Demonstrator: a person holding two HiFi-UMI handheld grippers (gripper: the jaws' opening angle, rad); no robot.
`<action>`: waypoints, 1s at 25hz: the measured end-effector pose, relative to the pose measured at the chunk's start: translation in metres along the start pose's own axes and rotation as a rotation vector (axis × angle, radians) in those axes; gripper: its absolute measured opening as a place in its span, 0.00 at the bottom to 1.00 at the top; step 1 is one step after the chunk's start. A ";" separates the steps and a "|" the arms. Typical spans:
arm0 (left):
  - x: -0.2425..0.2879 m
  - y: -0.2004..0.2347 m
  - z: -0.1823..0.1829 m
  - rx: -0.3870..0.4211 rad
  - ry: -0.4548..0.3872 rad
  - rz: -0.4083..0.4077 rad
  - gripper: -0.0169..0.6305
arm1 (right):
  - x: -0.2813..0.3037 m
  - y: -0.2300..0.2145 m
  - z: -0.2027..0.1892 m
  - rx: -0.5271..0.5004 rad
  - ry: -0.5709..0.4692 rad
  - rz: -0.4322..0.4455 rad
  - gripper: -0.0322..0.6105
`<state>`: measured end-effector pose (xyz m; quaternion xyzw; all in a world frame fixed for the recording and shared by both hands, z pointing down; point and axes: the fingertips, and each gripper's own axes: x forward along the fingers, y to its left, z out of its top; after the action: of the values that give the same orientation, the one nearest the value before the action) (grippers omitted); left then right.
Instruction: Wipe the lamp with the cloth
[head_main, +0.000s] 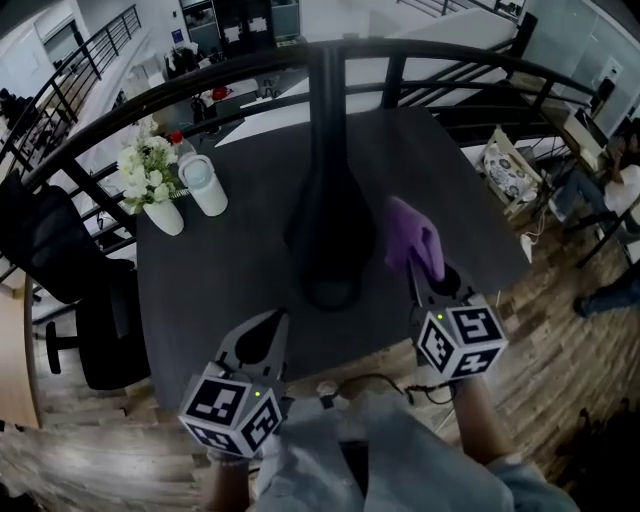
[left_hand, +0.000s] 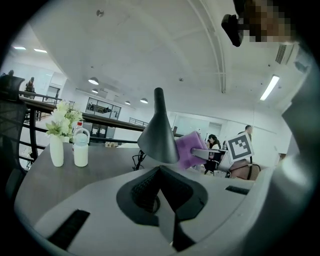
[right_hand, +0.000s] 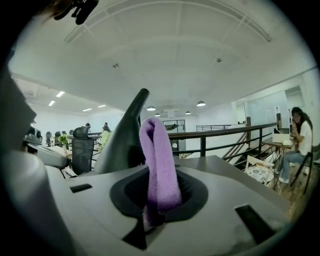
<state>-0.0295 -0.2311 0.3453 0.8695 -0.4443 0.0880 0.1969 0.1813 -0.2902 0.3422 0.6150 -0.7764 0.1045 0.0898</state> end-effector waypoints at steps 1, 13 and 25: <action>0.000 0.002 0.001 -0.002 0.001 0.001 0.05 | 0.005 0.000 0.005 -0.011 -0.008 0.000 0.13; -0.003 0.019 0.006 -0.044 -0.025 0.047 0.05 | 0.056 0.008 0.037 -0.060 -0.034 0.075 0.13; -0.001 0.025 0.008 -0.044 -0.032 0.089 0.05 | 0.049 0.040 0.036 -0.074 -0.030 0.188 0.13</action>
<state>-0.0504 -0.2469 0.3441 0.8456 -0.4875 0.0731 0.2049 0.1310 -0.3365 0.3189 0.5373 -0.8352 0.0746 0.0908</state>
